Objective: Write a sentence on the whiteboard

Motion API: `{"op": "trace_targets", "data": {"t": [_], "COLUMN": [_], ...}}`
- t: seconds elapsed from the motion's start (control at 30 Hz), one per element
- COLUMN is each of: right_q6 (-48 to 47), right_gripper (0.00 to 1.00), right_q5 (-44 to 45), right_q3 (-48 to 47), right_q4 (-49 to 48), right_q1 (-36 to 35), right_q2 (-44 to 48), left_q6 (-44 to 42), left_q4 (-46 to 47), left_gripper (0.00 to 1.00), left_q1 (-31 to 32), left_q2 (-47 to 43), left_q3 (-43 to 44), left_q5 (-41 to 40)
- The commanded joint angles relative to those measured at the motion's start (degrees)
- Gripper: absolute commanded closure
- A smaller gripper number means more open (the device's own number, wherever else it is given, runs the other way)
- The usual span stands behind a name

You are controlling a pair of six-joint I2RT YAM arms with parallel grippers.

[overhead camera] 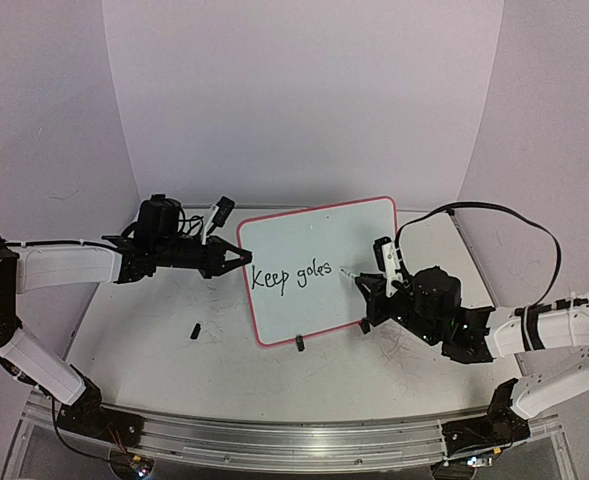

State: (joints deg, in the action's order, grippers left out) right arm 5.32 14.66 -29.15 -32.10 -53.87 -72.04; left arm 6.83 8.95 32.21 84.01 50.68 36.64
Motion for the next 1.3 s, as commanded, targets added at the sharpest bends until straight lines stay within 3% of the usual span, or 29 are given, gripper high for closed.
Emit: {"op": "trace_targets", "data": {"t": [0.0,0.8,1.27], "right_q6": [-0.66,-1.04,1.74], "right_gripper": [1.0,1.0,1.0], "right_q5": [2.46,6.09,9.29], "right_q3": [-2.18,-7.92,-6.61], "right_q4": [-1.61,-6.57,-3.04], "right_q1": [0.0,0.13,0.27], "right_q2": [-0.97,-7.97,-7.89], "left_q6": [-5.76,-6.22,-6.3], "left_q4": [-1.46,-1.46,-1.48], "left_gripper": [1.0,1.0,1.0], "left_q1": [-0.84,-0.83,-0.79], "left_q2": [-0.07,0.05,-0.18], "left_q3": [1.69,1.45,1.48], "left_q5": [-9.93,-9.76,-9.58]}}
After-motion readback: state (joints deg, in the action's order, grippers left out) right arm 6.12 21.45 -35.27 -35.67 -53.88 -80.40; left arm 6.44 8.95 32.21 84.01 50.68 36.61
